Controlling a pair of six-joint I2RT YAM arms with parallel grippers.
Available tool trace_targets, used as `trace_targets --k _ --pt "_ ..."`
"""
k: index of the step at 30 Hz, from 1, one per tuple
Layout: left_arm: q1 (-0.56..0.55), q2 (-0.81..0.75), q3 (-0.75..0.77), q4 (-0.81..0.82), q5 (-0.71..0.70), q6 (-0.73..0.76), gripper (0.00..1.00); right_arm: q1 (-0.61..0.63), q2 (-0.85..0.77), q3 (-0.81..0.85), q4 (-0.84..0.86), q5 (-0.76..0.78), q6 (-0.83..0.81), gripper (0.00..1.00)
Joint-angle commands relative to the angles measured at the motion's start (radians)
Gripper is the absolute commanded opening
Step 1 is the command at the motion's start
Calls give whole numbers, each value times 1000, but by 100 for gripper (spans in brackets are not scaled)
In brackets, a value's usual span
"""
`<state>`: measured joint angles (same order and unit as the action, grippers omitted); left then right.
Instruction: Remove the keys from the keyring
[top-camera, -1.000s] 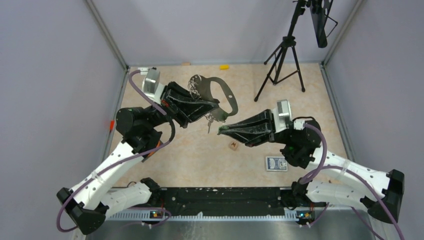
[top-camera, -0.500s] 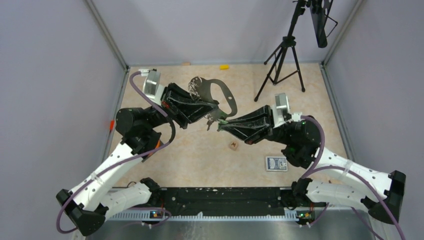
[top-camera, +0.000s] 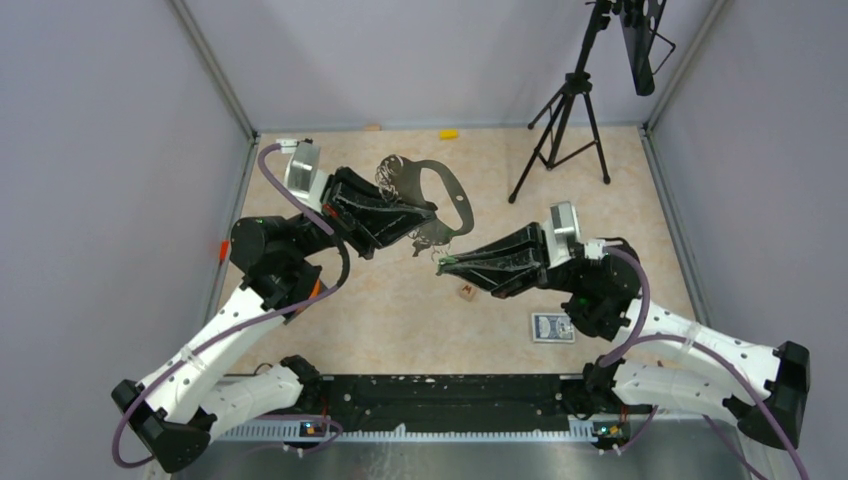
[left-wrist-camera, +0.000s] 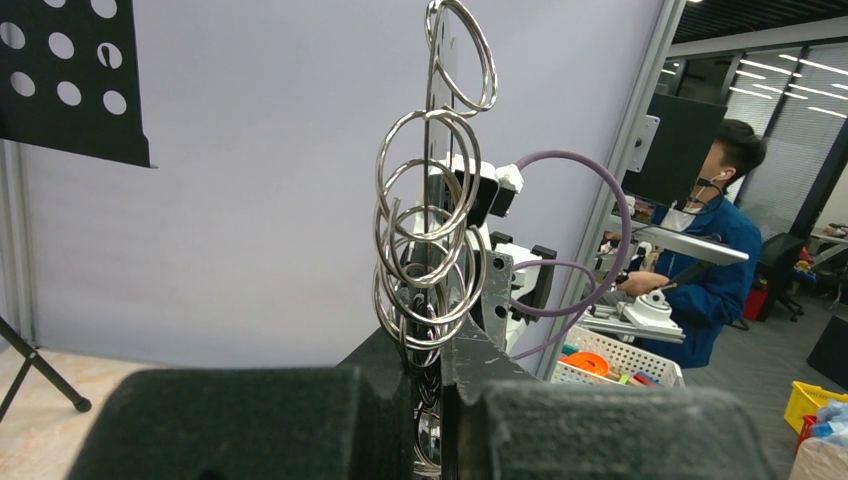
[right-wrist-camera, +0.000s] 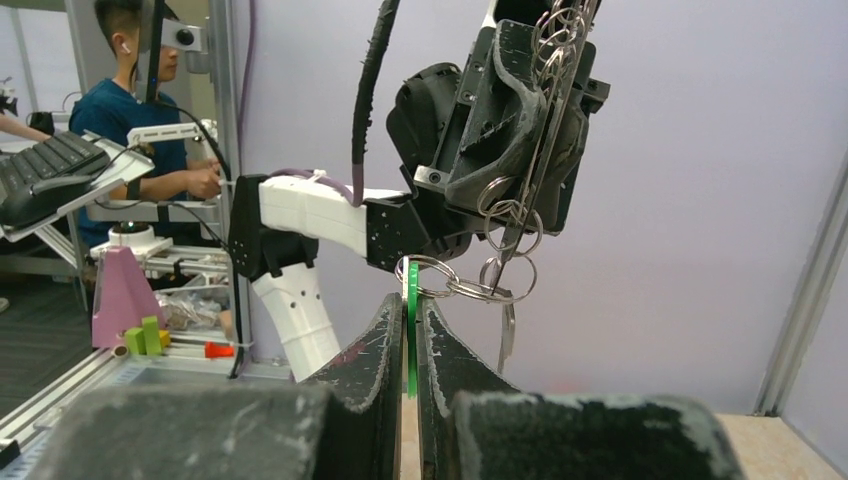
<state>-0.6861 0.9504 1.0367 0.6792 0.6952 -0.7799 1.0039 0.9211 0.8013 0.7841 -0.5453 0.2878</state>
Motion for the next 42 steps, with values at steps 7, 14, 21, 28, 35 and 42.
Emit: trace_targets --k 7,14,21,28,35,42 --pt "0 -26 29 40 4 -1 0 -4 -44 -29 -6 -29 -73 0" --pt "0 -30 38 42 5 -2 0 -5 -65 -34 -83 -20 -142 0" --pt "0 -38 48 33 7 0 0 -5 -87 -38 -132 10 -179 0" --pt "0 -52 52 19 1 8 0 -4 -109 -29 -165 37 -202 0" --pt "0 -59 55 18 10 1 0 -5 -114 -13 -182 52 -231 0" --pt "0 -65 53 41 29 -9 0 -5 -99 -10 -187 74 -283 0"
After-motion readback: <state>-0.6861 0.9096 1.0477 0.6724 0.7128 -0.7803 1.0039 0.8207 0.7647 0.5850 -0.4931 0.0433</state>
